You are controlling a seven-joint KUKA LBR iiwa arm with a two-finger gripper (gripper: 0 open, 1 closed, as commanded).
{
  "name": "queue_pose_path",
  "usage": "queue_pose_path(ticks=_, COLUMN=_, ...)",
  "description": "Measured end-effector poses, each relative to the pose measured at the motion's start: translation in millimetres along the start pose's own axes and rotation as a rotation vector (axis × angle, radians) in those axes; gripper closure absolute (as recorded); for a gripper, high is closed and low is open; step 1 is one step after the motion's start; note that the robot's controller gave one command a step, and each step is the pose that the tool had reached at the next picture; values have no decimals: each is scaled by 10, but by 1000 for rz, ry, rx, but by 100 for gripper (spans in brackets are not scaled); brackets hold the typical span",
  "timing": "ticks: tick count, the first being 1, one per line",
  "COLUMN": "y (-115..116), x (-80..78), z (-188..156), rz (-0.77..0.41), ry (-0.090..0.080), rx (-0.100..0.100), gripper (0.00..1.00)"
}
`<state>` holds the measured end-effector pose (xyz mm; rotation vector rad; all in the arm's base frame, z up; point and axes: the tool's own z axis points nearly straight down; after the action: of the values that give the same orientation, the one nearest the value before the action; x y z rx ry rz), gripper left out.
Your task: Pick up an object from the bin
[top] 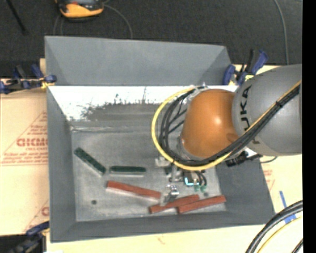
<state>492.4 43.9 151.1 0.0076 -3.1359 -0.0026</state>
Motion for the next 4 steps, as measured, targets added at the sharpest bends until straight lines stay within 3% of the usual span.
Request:
queue_pose_path(ticks=1, y=0, x=-20, z=-36, rz=1, ry=-8, rx=-1, gripper=0)
queue_pose_path(ticks=2, y=10, x=98, z=661, rz=-336, ry=-7, rx=5, gripper=100)
queue_pose_path(ticks=3, y=57, x=-24, z=635, rz=-334, ry=-64, rx=0, gripper=0)
queue_pose_path(ticks=4, y=8, x=101, z=665, rz=-335, ry=-6, rx=5, gripper=100)
